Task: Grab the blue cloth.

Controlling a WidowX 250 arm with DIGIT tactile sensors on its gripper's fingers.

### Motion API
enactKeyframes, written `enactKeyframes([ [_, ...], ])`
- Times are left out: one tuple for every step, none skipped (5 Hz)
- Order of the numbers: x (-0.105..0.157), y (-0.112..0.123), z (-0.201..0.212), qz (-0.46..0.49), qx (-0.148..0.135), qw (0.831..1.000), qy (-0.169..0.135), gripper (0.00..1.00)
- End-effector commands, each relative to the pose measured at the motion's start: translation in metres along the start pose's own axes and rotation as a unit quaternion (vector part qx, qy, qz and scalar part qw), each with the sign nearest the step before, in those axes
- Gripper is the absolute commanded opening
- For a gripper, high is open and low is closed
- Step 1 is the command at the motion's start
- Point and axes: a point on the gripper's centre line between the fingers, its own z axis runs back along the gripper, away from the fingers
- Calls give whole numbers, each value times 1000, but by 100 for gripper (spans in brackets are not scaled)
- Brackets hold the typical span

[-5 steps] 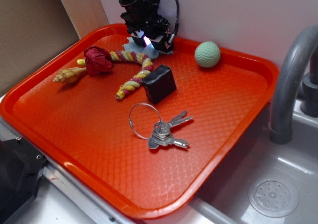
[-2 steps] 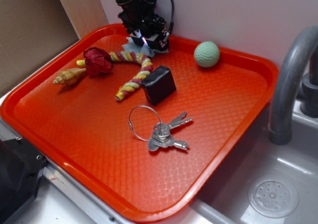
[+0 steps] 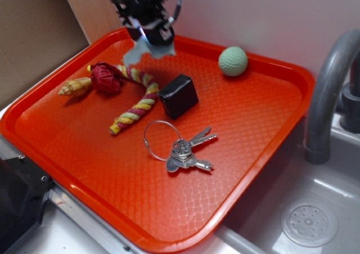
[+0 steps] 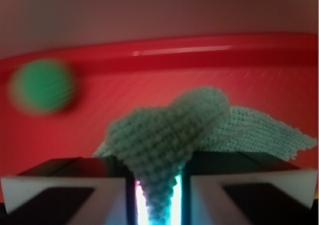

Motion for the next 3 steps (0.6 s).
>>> enactKeyframes([
  [-1,-20,112,4,-9,999,-47,0],
  [4,-24,148,22,23,998,-50,0],
  [6,-23,132,28,56,996,-56,0],
])
